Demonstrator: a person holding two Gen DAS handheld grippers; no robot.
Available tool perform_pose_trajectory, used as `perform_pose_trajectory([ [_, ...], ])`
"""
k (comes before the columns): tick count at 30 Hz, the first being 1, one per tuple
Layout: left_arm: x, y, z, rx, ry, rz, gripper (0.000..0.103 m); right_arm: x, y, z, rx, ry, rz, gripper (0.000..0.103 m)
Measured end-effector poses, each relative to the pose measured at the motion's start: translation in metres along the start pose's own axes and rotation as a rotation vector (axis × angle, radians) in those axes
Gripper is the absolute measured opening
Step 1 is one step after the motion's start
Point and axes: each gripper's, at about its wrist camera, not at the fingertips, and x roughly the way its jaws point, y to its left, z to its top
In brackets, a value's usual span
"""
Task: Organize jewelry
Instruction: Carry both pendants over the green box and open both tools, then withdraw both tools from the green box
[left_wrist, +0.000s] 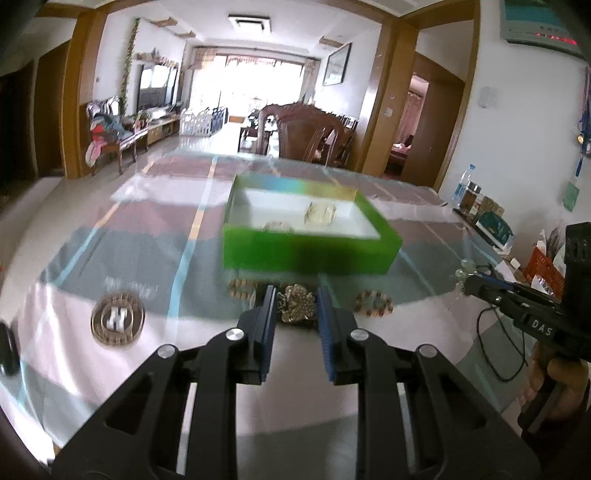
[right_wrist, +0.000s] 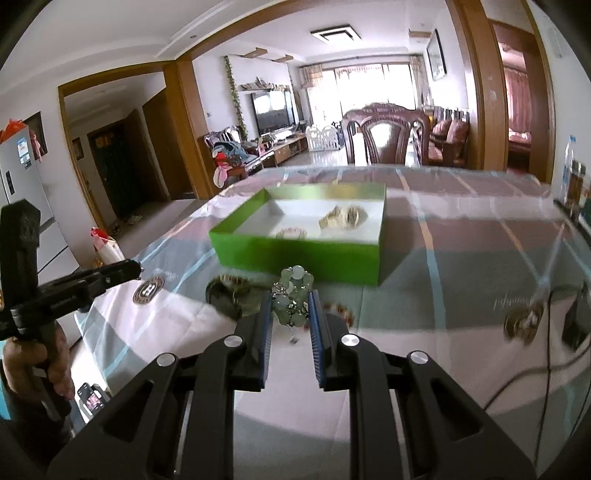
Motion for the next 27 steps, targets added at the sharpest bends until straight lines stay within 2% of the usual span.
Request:
perform_pose_trajectory([
  [4, 0.02, -0.005, 0.049, 0.034, -0.028, -0.022, 0.022, 0.015, 0.002, 0.044, -0.048, -0.058, -0.013, 0.019],
  [9, 0.079, 0.002, 0.112, -0.001, -0.002, -0.066, 0.022, 0.075, -0.016, 0.102, -0.027, -0.074, -0.029, 0.019],
  [12, 0.132, 0.009, 0.134, -0.008, 0.046, -0.02, 0.022, 0.117, -0.033, 0.116, 0.013, -0.028, -0.04, 0.019],
  [16, 0.195, 0.026, 0.136, -0.046, 0.139, 0.033, 0.023, 0.176, -0.057, 0.114, 0.082, 0.068, -0.053, 0.019],
  [18, 0.217, 0.036, 0.128, -0.064, 0.187, 0.055, 0.035, 0.194, -0.064, 0.107, 0.091, 0.112, -0.078, 0.021],
  [19, 0.221, 0.039, 0.125, -0.077, 0.192, 0.064, 0.049, 0.197, -0.065, 0.106, 0.101, 0.122, -0.083, 0.025],
  [20, 0.214, 0.043, 0.12, -0.091, 0.169, 0.08, 0.065, 0.192, -0.067, 0.104, 0.123, 0.118, -0.083, 0.046],
  [21, 0.202, 0.043, 0.118, -0.093, 0.136, 0.083, 0.072, 0.18, -0.067, 0.103, 0.144, 0.079, -0.079, 0.066],
  [23, 0.162, 0.039, 0.115, -0.072, 0.028, 0.069, 0.09, 0.149, -0.062, 0.104, 0.147, -0.022, -0.082, 0.074],
  [25, 0.111, 0.035, 0.108, -0.059, -0.087, 0.067, 0.096, 0.104, -0.053, 0.101, 0.131, -0.111, -0.074, 0.077],
  [27, 0.071, 0.032, 0.097, -0.064, -0.157, 0.057, 0.099, 0.06, -0.04, 0.092, 0.108, -0.177, -0.068, 0.088],
])
